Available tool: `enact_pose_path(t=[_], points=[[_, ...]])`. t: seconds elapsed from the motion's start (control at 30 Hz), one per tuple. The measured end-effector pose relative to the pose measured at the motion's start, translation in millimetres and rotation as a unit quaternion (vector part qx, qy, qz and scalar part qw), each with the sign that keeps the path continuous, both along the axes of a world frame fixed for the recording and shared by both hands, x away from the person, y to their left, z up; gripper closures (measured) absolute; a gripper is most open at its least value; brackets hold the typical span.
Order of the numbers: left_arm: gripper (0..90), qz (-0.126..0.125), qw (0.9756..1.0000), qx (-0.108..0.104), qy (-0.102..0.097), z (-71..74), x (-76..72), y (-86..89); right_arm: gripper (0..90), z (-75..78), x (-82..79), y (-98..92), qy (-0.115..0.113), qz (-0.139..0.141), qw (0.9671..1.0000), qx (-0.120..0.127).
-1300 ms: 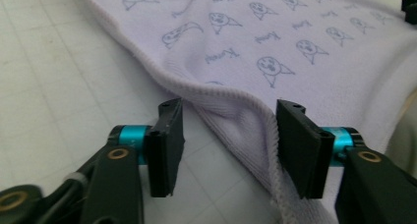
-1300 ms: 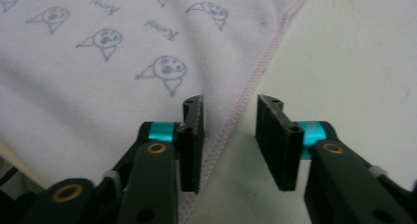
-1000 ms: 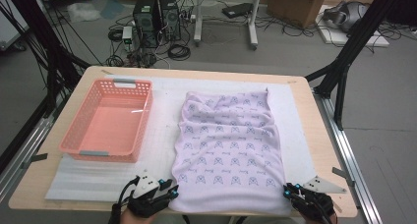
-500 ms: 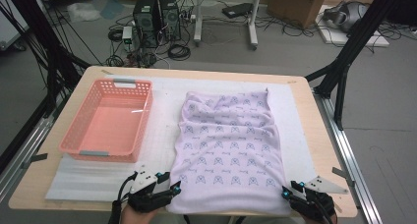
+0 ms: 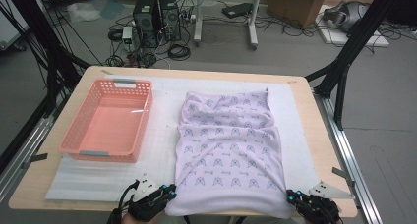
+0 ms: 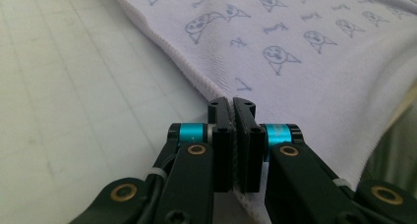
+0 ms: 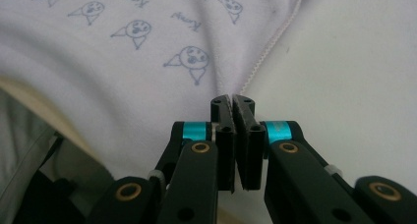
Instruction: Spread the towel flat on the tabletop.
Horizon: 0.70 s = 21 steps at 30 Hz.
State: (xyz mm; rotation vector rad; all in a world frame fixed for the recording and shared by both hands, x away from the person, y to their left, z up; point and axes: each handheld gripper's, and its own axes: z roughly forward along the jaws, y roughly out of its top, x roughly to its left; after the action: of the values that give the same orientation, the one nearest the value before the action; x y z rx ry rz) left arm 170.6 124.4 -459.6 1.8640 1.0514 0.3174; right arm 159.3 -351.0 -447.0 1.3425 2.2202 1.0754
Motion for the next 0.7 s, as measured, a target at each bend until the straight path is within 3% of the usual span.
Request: enact_pose_path(t=[0.07, 0.27, 0.33, 0.37, 0.4, 0.57, 0.7], points=[[86.5, -0.001, 0.9999, -0.011, 0.004, 3.3, -4.6, 2.7, 87.8, 1.0, -5.9, -2.4, 0.001, 0.005, 1.0, -0.001], [86.4, -0.015, 0.9997, -0.017, 0.013, 5.3, -23.4, 8.7, 88.0, 7.5, -21.6, -5.7, 0.003, 0.016, 0.9999, 0.002], [81.6, -0.02, 0.9997, -0.013, 0.006, 2.8, -25.4, 7.6, 82.7, 7.7, -26.2, -5.1, 0.005, 0.018, 0.9998, 0.004], [70.9, -0.02, 0.9997, -0.012, 0.001, 2.0, -23.8, 6.3, 72.1, 6.8, -27.0, -4.6, 0.003, 0.013, 0.9999, 0.004], [61.7, -0.019, 0.9997, -0.014, -0.004, 2.3, -21.0, 5.8, 67.2, 6.1, -26.3, -4.3, 0.002, 0.004, 1.0, 0.005], [51.9, -0.008, 0.9989, -0.034, -0.033, 7.7, -5.7, 2.9, 59.5, 8.6, -18.5, -0.8, -0.018, -0.018, 0.9995, 0.018], [50.1, 0.0, 0.9994, -0.027, -0.023, 5.3, 12.4, -0.8, 58.0, 6.3, -7.5, 5.9, -0.02, -0.022, 0.9996, 0.001]])
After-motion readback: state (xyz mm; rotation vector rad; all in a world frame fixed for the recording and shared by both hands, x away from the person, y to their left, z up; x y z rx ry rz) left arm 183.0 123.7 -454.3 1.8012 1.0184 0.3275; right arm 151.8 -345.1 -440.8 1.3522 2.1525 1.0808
